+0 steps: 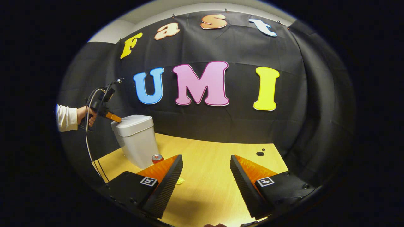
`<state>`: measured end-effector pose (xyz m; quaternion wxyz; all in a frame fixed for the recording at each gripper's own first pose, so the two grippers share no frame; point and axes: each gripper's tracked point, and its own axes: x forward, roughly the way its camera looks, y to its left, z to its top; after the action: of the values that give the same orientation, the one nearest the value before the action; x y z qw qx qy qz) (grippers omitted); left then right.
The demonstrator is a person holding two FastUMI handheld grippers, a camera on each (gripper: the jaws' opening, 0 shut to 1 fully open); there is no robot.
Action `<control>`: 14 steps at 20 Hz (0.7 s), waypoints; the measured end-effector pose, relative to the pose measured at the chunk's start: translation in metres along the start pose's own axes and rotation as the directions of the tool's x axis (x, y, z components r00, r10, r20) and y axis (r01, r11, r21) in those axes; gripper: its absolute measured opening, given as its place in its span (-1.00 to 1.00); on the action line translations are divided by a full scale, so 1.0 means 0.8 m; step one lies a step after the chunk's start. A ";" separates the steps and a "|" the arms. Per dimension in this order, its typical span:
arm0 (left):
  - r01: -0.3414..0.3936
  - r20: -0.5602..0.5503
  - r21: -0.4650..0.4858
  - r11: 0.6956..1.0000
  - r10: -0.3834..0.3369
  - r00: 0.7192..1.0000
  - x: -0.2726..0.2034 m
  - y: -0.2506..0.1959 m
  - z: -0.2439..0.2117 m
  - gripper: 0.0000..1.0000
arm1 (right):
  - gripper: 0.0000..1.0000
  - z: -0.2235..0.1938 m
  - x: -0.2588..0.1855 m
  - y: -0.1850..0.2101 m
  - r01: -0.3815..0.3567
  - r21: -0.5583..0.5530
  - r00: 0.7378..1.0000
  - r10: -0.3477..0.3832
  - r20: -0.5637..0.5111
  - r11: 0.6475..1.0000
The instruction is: Press the lid of the desktop garbage bin to open it, pick up the crumpled paper on the desktop and throw it into the bin, then pick up the pop can on the desktop and drop it into the bin, and finally close the garbage bin lid.
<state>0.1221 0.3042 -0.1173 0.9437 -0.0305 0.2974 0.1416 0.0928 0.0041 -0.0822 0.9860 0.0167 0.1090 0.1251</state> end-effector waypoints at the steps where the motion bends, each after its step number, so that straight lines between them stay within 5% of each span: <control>1: -0.005 0.016 0.015 1.000 0.004 1.000 0.000 0.002 -0.002 -0.81 | 0.95 -0.002 0.003 0.001 0.004 -0.002 1.000 -0.004 -0.013 1.000; 2: -0.021 0.011 0.020 1.000 0.020 1.000 -0.002 0.004 0.000 -0.75 | 0.95 -0.007 0.008 0.004 0.003 -0.004 1.000 -0.003 -0.029 1.000; 5: -0.062 0.094 0.066 0.996 0.056 0.994 -0.022 0.001 0.020 0.33 | 0.94 -0.018 0.025 0.024 -0.008 -0.006 0.996 0.007 -0.086 1.000; 10: -0.057 0.316 0.142 0.988 0.009 0.949 -0.093 -0.019 0.076 0.96 | 0.95 -0.024 0.056 0.079 -0.035 -0.049 0.990 0.028 -0.136 0.998; 14: 0.025 0.326 0.081 0.996 -0.050 0.944 -0.148 -0.039 0.050 0.98 | 0.95 -0.046 0.090 0.125 -0.089 -0.052 0.971 0.075 -0.229 0.995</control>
<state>0.0610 0.2503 -0.0177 0.9830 0.0234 0.1407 0.1152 0.1288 0.1190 -0.1272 0.9611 -0.0239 0.2161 0.1701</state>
